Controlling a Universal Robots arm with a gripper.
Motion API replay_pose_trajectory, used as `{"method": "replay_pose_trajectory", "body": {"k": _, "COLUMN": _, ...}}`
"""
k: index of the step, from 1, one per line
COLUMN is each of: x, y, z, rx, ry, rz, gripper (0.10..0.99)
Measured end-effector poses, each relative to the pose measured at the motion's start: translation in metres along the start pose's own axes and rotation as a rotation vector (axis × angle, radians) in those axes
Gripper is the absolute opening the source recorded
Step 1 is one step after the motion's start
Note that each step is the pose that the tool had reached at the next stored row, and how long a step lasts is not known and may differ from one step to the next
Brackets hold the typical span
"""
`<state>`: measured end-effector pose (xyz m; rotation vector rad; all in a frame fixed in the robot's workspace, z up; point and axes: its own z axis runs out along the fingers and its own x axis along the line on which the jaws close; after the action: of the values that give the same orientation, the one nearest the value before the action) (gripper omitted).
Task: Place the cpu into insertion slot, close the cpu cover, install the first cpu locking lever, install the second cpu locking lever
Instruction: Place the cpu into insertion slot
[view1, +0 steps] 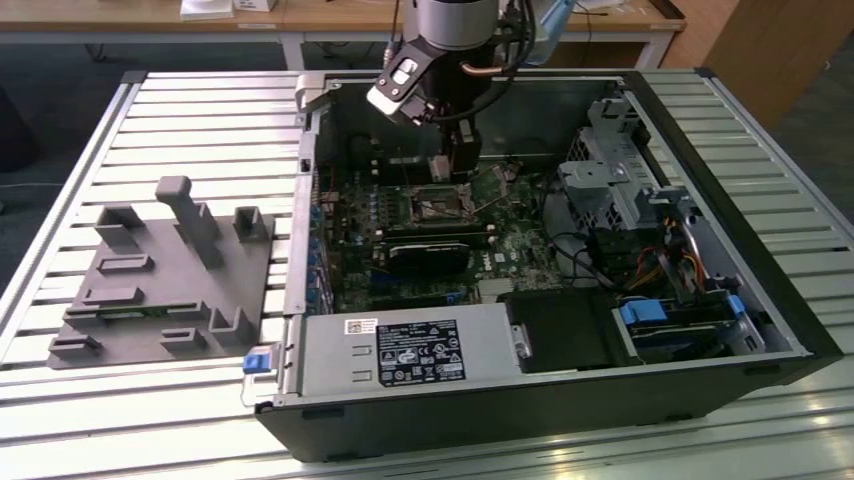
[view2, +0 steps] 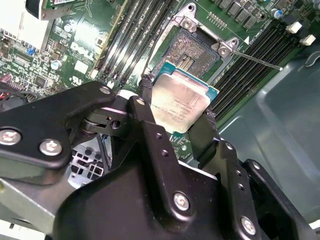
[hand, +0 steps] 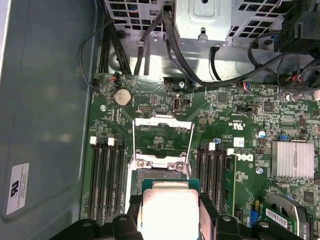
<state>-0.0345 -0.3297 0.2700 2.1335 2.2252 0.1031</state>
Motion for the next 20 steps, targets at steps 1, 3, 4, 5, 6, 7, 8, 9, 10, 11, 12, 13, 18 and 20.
{"method": "replay_pose_trajectory", "body": {"k": 1, "x": 0.0, "y": -0.0001, "z": 0.0007, "rx": 0.0, "ry": 0.0, "rz": 0.0, "gripper": 0.541}}
{"method": "replay_pose_trajectory", "body": {"k": 3, "x": 0.0001, "y": -0.0002, "z": 0.0026, "rx": 0.0, "ry": 0.0001, "rz": 0.0, "gripper": 0.541}}
{"method": "replay_pose_trajectory", "body": {"k": 4, "x": 0.0003, "y": -0.0004, "z": 0.004, "rx": 0.0, "ry": 0.0, "rz": 0.0, "gripper": 0.541}}
{"method": "replay_pose_trajectory", "body": {"k": 5, "x": 0.0006, "y": -0.0005, "z": 0.0056, "rx": 0.0, "ry": 0.0, "rz": 0.0, "gripper": 0.541}}
{"method": "replay_pose_trajectory", "body": {"k": 6, "x": 0.0007, "y": -0.0006, "z": 0.0072, "rx": 0.0, "ry": -0.0003, "rz": 0.0, "gripper": 0.541}}
{"method": "replay_pose_trajectory", "body": {"k": 7, "x": 0.0009, "y": -0.0008, "z": 0.0088, "rx": 0.0, "ry": -0.0005, "rz": 0.0, "gripper": 0.541}}
{"method": "replay_pose_trajectory", "body": {"k": 8, "x": 0.001, "y": -0.0008, "z": 0.0102, "rx": 0.0, "ry": -0.0005, "rz": 0.001, "gripper": 0.541}}
{"method": "replay_pose_trajectory", "body": {"k": 9, "x": 0.001, "y": -0.001, "z": 0.0113, "rx": 0.0, "ry": -0.0007, "rz": 0.003, "gripper": 0.541}}
{"method": "replay_pose_trajectory", "body": {"k": 10, "x": 0.001, "y": -0.0011, "z": 0.0123, "rx": 0.0, "ry": -0.0011, "rz": 0.007, "gripper": 0.541}}
{"method": "replay_pose_trajectory", "body": {"k": 11, "x": 0.001, "y": -0.0013, "z": 0.0132, "rx": 0.0, "ry": -0.0014, "rz": 0.011, "gripper": 0.541}}
{"method": "replay_pose_trajectory", "body": {"k": 12, "x": 0.001, "y": -0.0016, "z": 0.014, "rx": 0.0, "ry": -0.0016, "rz": 0.013, "gripper": 0.541}}
{"method": "replay_pose_trajectory", "body": {"k": 13, "x": 0.001, "y": -0.0018, "z": 0.0151, "rx": 0.0, "ry": -0.0017, "rz": 0.014, "gripper": 0.541}}
{"method": "replay_pose_trajectory", "body": {"k": 18, "x": 0.0015, "y": -0.004, "z": 0.0215, "rx": 0.0, "ry": -0.0016, "rz": 0.014, "gripper": 0.541}}
{"method": "replay_pose_trajectory", "body": {"k": 20, "x": 0.0018, "y": -0.0046, "z": 0.0246, "rx": 0.0, "ry": -0.0018, "rz": 0.014, "gripper": 0.541}}
